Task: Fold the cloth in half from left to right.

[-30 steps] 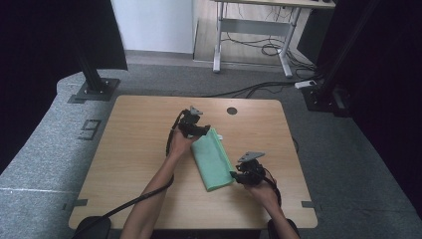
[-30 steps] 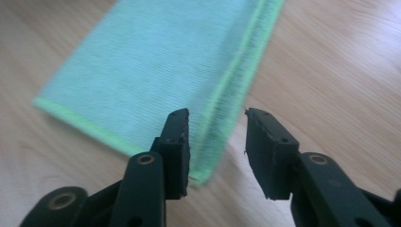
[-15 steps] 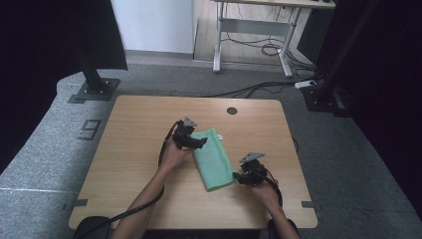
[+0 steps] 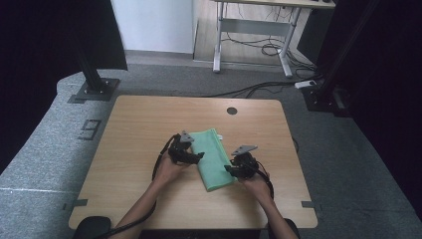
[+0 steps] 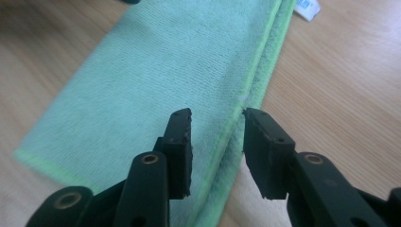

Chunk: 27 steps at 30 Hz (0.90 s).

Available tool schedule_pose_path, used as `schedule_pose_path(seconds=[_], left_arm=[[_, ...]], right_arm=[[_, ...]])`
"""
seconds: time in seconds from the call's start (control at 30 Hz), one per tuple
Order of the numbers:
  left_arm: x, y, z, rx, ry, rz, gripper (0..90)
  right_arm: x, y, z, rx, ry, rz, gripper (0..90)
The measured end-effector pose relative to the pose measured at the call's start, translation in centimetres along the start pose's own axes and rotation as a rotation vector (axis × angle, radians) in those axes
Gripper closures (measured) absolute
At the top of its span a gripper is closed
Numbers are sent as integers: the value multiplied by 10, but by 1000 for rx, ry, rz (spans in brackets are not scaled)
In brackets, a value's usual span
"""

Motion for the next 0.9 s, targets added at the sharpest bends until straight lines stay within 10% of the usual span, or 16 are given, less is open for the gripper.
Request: schedule_pose_path(seconds=[0.33, 0.7, 0.9], left_arm=[[-9, -4, 3, 9, -10, -11, 189], [-10, -5, 6, 30, -17, -13, 188], [-15, -10, 7, 60, -27, -37, 178]], right_arm=[[-1, -13, 6, 48, -58, 10, 873], [-5, -5, 14, 5, -75, 5, 846], [-12, -12, 14, -23, -56, -39, 656]])
Point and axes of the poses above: each handheld gripper's, and its own axes: y roughly backward along the jaws, x roughly out of its top, z roughly to its right, the point moved 1 cm from there along -y, roughly forward along the jaws, and after that the axes turned 12 degrees about y, right-handed, at the moved point
